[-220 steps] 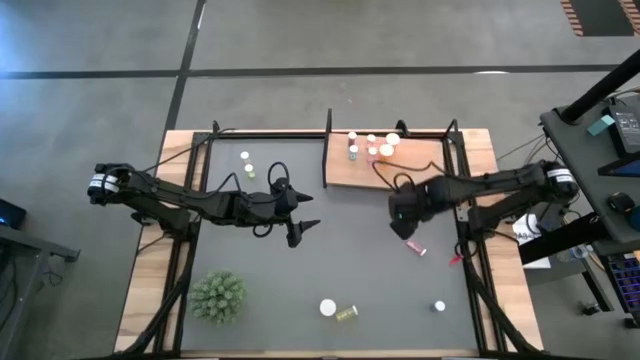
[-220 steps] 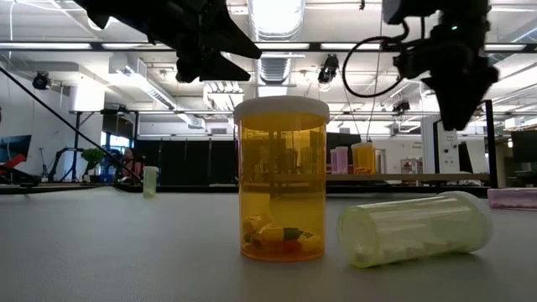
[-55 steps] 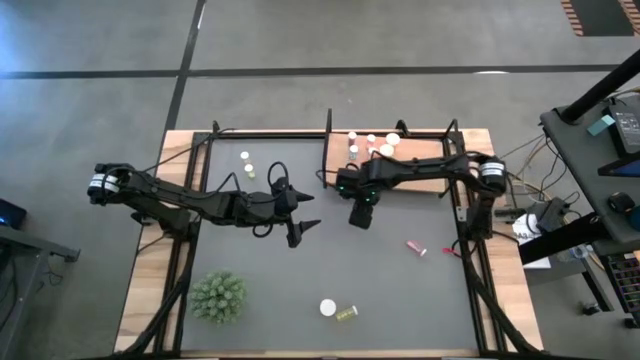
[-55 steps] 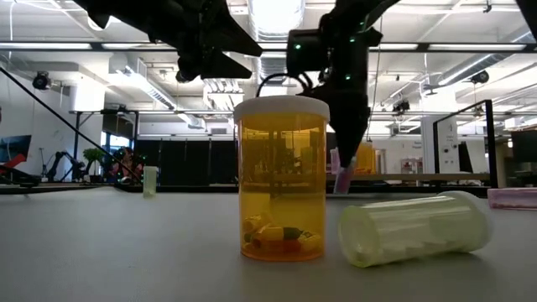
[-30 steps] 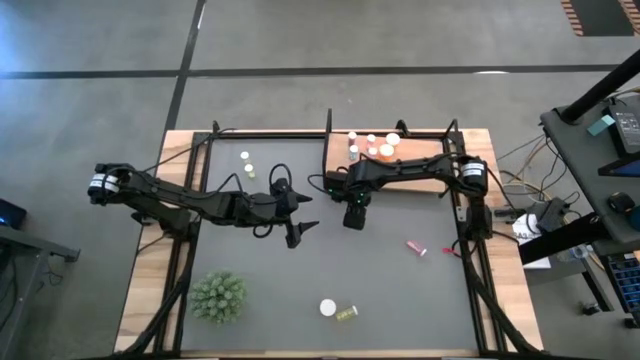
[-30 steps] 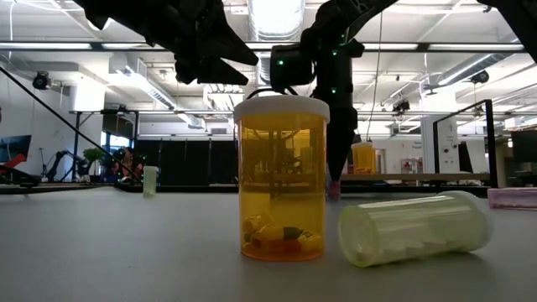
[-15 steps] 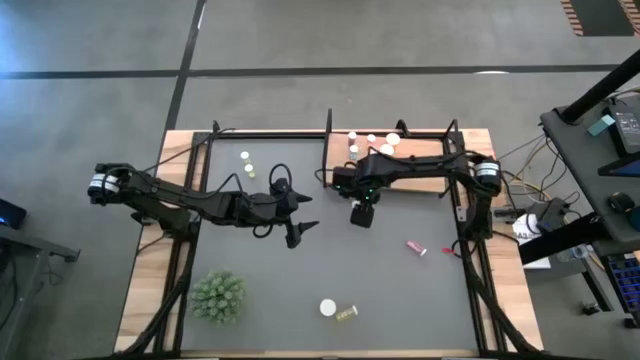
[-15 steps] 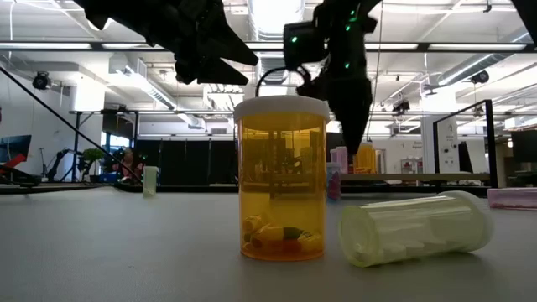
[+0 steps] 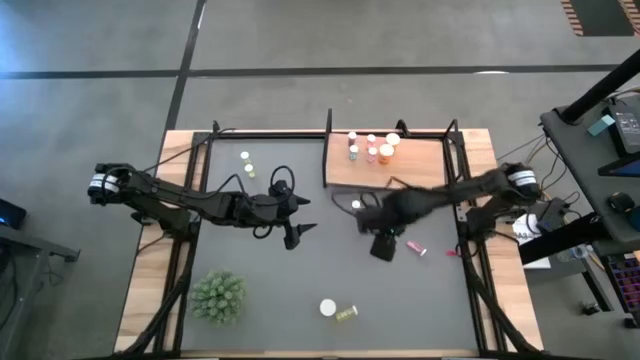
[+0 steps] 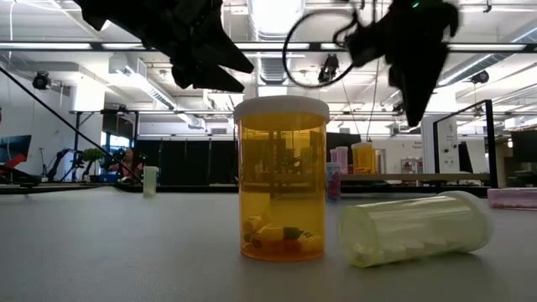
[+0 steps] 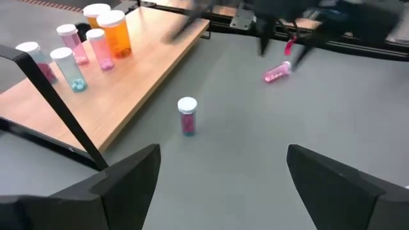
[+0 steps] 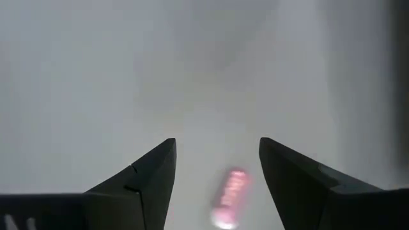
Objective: Pick and place medicine bottles onto shelf by color
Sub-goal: Put the bottom yellow pill bottle on the shelf
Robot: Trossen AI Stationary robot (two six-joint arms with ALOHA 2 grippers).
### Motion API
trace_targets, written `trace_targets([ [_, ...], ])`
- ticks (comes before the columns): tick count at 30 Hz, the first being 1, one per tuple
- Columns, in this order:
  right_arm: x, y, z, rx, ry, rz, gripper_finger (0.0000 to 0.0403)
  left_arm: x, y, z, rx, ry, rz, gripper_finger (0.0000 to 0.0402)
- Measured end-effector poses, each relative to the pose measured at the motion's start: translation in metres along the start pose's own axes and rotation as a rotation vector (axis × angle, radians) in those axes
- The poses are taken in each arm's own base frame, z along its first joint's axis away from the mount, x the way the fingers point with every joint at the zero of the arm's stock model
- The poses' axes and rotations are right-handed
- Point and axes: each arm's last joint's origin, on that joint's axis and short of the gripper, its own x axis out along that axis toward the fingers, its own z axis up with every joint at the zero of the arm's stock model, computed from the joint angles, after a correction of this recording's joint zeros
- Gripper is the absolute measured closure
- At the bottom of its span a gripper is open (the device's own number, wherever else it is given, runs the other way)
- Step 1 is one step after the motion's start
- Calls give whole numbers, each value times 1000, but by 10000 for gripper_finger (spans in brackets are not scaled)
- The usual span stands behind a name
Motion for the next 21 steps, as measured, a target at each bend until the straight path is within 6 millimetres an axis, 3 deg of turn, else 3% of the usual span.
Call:
trace_targets([
  [8,6,58,-39,-152,-340,132,188,0,0,0,-2,-3,-4,77],
  [14,30,97,-62,-298,-567,343,188,0,-1,-1,3,6,-13,77],
  [21,61,118,-87,-333,-792,368,188,0,-3,-1,3,24,-89,77],
])
